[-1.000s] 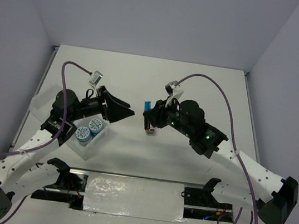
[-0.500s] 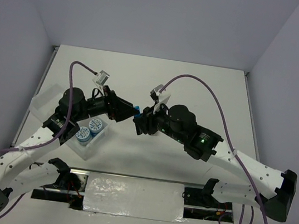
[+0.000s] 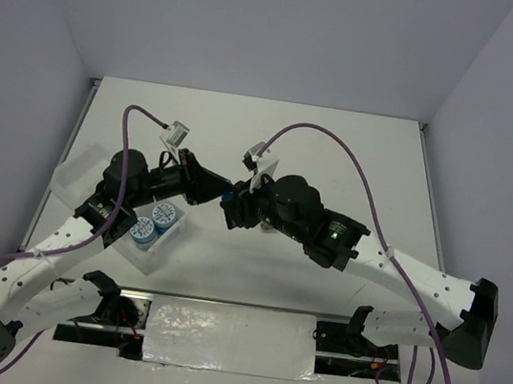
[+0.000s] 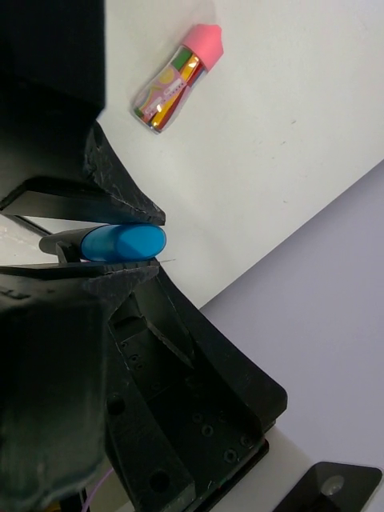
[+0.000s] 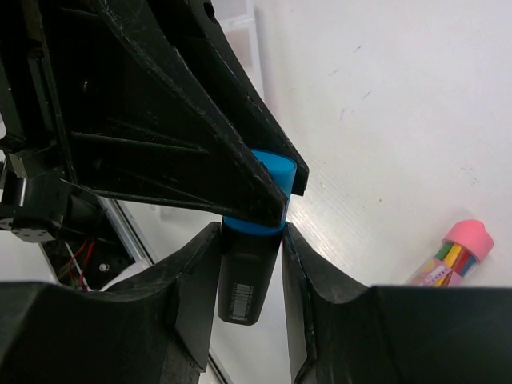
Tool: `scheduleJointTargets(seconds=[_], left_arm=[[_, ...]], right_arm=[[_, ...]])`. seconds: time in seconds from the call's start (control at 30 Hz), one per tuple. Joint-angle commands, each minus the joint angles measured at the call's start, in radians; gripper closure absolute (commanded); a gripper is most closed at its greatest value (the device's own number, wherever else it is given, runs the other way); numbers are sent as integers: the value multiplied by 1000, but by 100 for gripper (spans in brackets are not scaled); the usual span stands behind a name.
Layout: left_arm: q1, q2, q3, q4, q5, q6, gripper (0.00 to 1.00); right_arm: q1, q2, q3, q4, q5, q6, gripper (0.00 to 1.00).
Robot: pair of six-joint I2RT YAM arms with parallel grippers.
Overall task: Sort the stationery into containers
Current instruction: Pick up the pen from the center of the board, then place the pen in the storage box.
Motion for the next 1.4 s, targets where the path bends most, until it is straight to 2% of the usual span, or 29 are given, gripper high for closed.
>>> scheduleJointTargets(seconds=[0.0, 0.03, 0.07, 0.1, 0.13, 0.2, 0.23, 0.27, 0.3, 0.33, 0.37, 0.47, 0.5, 0.53, 0.6, 0.7, 0.83, 1.03, 1.13, 1.17, 1.2, 1.33, 1.37], left_arm=[[-10, 7, 51, 32, 31, 30, 100], [-8, 7, 71, -32, -1, 69, 100], [-8, 7, 85, -79, -26, 96, 100], [-8, 1, 97, -131, -64, 131, 100], [-8, -2, 131, -253, -174, 208, 100], [-8, -12, 166, -379, -311, 283, 100], [-8, -13, 197, -430, -456, 360, 100], [-8, -10, 209, -520, -538, 395, 100], [-8, -4, 221, -554, -620, 467, 100], [-8, 7, 237, -586, -787, 507, 100], [-7, 36, 241, -637, -867, 550, 100], [-7, 114, 229, -677, -1088, 736, 100], [-1, 131, 220, -668, -1130, 847, 100], [15, 151, 200, -659, -1168, 888, 100], [99, 206, 192, -638, -1206, 949, 100], [191, 277, 215, -643, -1215, 919, 100], [225, 353, 215, -634, -1268, 937, 100], [256, 386, 163, -585, -1252, 897, 100], [260, 386, 156, -562, -1264, 877, 87], [263, 386, 152, -556, -1262, 880, 75], [268, 387, 148, -544, -1269, 870, 70], [277, 401, 145, -533, -1229, 853, 61], [279, 419, 148, -536, -1238, 842, 54]], right_arm=[[13, 7, 56, 75, -56, -15, 92], [12, 1, 47, 87, -55, -12, 82], [13, -8, 20, 101, -46, -6, 38], [12, -35, 3, 127, -30, 3, 3], [9, -48, -25, 133, -3, 5, 0], [-2, -83, -40, 109, 20, 11, 0], [-7, -97, -51, 99, 52, 11, 0], [-8, -115, -85, 92, 69, 9, 0], [-11, -159, -105, 84, 85, 3, 0], [-22, -184, -150, 83, 100, 2, 0], [-25, -242, -177, 78, 106, -4, 0], [-40, -327, -252, 64, 134, -11, 0], [-42, -371, -263, 50, 135, -15, 0], [-44, -390, -280, 43, 137, -20, 0], [-45, -433, -289, 14, 143, -24, 0], [-47, -485, -321, -3, 125, -31, 0], [-47, -545, -364, -17, 112, -44, 0], [-50, -586, -367, 7, 66, -49, 0], [-48, -599, -364, 10, 57, -55, 0], [-48, -602, -363, 10, 51, -57, 0], [-48, -603, -363, 7, 51, -55, 0], [-48, -602, -364, 0, 72, -44, 0], [-48, -597, -364, 0, 74, -41, 0]])
